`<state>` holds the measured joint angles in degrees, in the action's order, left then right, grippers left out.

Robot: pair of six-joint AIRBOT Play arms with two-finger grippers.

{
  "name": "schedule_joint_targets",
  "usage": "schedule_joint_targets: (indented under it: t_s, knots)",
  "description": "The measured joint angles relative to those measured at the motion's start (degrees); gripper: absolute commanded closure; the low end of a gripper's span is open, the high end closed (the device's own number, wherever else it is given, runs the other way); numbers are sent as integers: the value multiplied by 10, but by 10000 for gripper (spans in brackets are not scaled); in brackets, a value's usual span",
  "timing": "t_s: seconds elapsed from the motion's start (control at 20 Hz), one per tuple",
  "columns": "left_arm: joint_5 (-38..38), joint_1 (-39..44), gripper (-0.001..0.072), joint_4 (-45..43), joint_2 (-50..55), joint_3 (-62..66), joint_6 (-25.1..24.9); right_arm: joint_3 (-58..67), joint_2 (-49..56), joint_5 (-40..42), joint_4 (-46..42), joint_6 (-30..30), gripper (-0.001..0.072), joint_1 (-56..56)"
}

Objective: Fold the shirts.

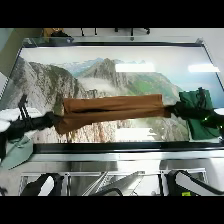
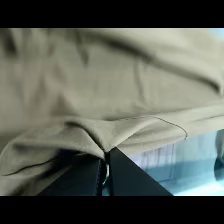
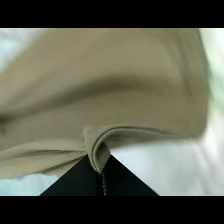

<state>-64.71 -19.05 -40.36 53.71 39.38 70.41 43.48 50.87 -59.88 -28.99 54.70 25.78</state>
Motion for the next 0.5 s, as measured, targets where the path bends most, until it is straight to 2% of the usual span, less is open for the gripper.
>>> schedule_joint_targets:
  t_s: [0.15,0.35,0.4,0.45,0.5]
  knots:
    - [13,26,693,6,136,104,-18,54,80,44,50,-51,690,-35]
    - [29,70,691,10,319,235,-30,110,191,99,75,-95,681,-77]
    - [33,76,690,11,354,261,-31,123,217,108,78,-102,604,-82]
    - [33,80,687,11,384,287,-33,133,236,114,79,-108,445,-84]
    - [32,82,463,11,408,309,-35,144,252,122,81,-115,404,-84]
